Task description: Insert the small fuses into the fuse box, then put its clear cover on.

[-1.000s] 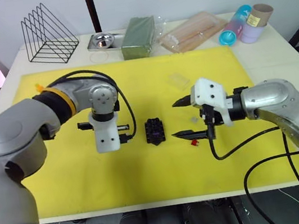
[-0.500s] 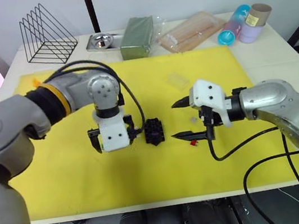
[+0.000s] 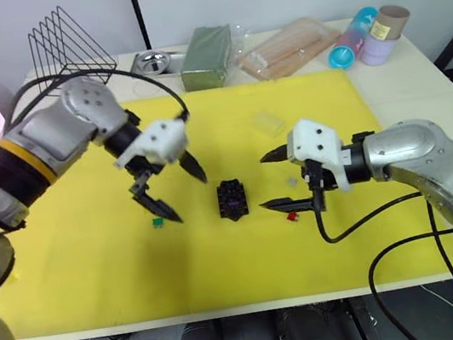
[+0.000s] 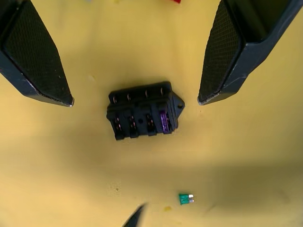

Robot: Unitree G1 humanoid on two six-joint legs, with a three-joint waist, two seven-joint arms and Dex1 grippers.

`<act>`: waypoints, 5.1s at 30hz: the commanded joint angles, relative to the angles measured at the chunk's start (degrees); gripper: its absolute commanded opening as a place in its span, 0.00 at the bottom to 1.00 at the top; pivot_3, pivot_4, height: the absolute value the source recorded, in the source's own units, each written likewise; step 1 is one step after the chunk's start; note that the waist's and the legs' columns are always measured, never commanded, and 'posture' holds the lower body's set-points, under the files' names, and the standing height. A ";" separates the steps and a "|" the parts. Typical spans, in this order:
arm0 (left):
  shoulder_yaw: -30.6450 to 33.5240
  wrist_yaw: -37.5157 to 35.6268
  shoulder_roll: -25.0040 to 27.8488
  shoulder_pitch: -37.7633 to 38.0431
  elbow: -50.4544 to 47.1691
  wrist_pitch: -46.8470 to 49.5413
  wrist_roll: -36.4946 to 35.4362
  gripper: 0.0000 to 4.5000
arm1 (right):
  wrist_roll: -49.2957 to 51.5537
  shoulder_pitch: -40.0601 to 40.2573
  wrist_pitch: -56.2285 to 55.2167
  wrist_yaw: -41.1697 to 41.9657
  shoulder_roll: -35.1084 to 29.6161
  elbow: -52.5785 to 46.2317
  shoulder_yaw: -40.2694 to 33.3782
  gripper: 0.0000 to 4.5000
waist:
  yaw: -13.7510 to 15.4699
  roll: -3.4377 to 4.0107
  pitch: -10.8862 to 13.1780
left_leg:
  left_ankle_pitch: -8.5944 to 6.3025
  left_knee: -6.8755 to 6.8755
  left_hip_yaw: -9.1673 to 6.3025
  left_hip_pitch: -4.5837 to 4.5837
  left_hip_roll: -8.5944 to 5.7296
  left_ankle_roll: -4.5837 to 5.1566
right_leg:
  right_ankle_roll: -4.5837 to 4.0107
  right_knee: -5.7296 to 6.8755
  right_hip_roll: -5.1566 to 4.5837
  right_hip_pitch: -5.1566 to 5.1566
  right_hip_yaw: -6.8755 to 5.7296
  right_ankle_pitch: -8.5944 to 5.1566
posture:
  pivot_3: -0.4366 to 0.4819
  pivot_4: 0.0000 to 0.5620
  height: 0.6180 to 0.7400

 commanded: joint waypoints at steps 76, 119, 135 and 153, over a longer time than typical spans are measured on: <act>54.78 23.23 -4.61 46.07 -4.72 68.70 5.24 0.24 | -5.04 -2.70 -4.45 1.53 3.43 0.10 2.30 1.00 | -0.03 -0.02 -0.05 | 0.02 -0.11 -0.02 0.10 -0.01 -0.04 | -0.10 0.13 -0.10 -0.01 -0.05 -0.03 | 0.48 0.27 1.00; 62.90 16.00 -10.43 42.02 -20.29 40.66 5.25 0.01 | 12.47 -9.38 14.36 -0.68 9.36 3.13 -10.33 1.00 | 0.29 -0.02 -0.05 | 0.04 -0.12 -0.05 0.07 0.04 -0.08 | -0.10 0.12 -0.19 0.00 -0.09 -0.02 | 0.48 0.27 1.00; 54.41 13.34 -20.98 27.01 -20.34 27.30 11.26 0.00 | 30.81 -29.02 41.34 -12.12 15.60 16.62 -21.84 0.63 | -0.11 0.02 -0.04 | 0.04 -0.22 -0.02 0.09 -0.02 -0.07 | -0.11 0.04 -0.10 -0.02 -0.05 -0.01 | 0.48 0.27 1.00; 53.36 12.37 -22.19 25.27 -19.89 26.98 12.10 0.00 | 27.26 -28.96 35.91 -12.21 12.07 16.64 -13.95 0.36 | -0.16 0.02 -0.04 | 0.04 -0.22 -0.02 0.07 -0.01 -0.07 | -0.10 0.03 -0.08 -0.02 -0.05 -0.01 | 0.48 0.27 1.00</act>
